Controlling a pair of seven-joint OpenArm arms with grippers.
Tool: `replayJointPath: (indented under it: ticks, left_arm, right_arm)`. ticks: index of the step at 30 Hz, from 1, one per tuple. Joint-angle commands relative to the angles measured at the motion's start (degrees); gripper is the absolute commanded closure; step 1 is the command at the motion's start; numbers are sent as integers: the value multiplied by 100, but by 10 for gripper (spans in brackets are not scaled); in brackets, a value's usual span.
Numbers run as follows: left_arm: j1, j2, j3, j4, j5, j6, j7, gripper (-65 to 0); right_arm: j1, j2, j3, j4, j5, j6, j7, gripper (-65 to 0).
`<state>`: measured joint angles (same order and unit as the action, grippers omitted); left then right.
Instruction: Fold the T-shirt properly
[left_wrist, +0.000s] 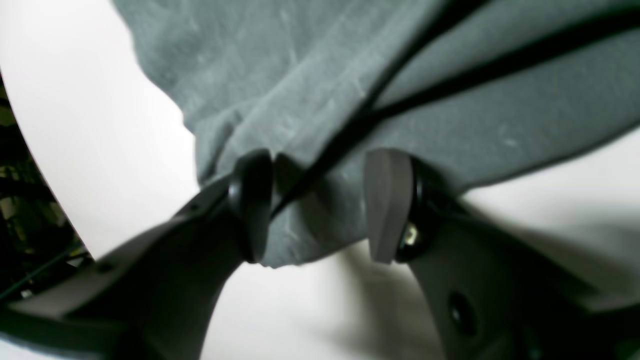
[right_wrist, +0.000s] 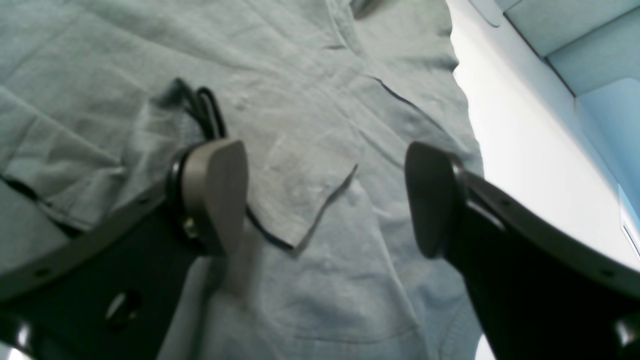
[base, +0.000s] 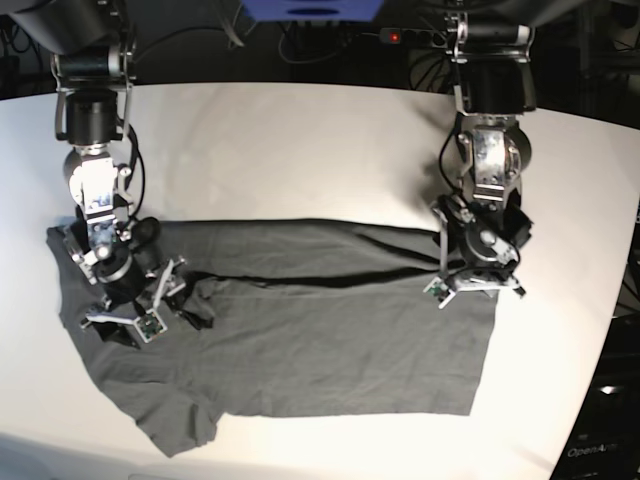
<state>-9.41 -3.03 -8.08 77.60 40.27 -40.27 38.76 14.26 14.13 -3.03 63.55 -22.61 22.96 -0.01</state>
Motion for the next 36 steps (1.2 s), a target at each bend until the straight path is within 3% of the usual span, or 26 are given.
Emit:
replayJointPath:
  ticks: [1,26,32,34,36]
  left_arm:
    - [-118,-27,3,24,48,27,-13,-296]
    - [-435,-18,-6,-2,48,27,-21,-294]
    - [-584,-18,-23,-442,48,27,-30,-292]
    - [-584,-18,-32,-530,39,27,-30,-258]
    - [-584,-9,-23,-530,39,27,-39,-176]
  right_arm:
    - [143,59,17,120,33,-50,129,-480]
    - [143,59,8,120,33,-50,129,-480]
    - [143,68,8,111,33,-50,129,-480]
    - [134,77,8,111,33,-50,129,-480]
    - [134,77,8,102,33,-50,129,-480]
